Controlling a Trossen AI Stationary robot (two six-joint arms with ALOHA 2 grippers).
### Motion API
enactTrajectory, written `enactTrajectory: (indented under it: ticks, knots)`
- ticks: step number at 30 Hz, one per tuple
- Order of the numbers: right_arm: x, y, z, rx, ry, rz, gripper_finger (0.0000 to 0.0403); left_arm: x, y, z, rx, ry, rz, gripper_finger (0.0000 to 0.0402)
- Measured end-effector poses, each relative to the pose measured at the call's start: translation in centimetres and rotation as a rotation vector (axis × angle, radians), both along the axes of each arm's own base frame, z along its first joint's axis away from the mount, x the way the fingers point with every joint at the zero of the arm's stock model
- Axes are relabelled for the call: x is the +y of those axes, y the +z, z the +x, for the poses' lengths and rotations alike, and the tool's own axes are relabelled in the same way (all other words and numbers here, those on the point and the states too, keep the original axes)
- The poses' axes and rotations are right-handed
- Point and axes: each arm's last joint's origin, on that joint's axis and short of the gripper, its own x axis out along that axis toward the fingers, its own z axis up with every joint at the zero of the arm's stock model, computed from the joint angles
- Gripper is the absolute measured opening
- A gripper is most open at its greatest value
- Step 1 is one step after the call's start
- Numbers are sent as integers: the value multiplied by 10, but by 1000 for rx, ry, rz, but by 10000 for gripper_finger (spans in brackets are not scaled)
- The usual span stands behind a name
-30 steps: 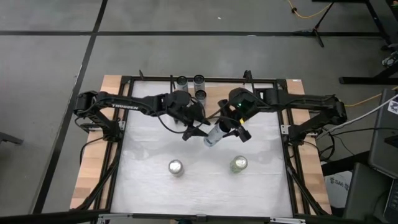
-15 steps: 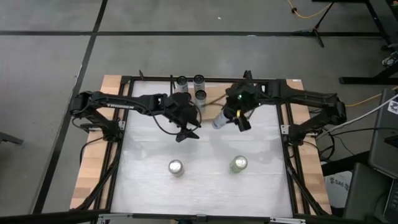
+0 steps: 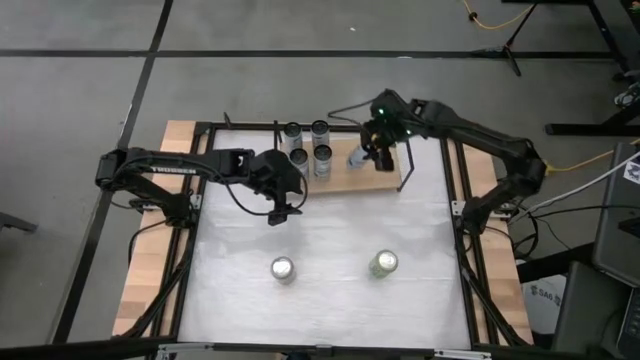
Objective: Place canned beverage on shelf
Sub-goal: Put the white-blue soda can on the shelf
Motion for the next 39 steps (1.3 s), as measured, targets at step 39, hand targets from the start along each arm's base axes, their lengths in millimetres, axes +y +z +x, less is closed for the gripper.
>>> enactTrajectory:
  ticks: [39]
  knots:
    - [-94, -30, 68, 146, -1, 43, 250, -15, -31, 2, -60, -34, -24, 292]
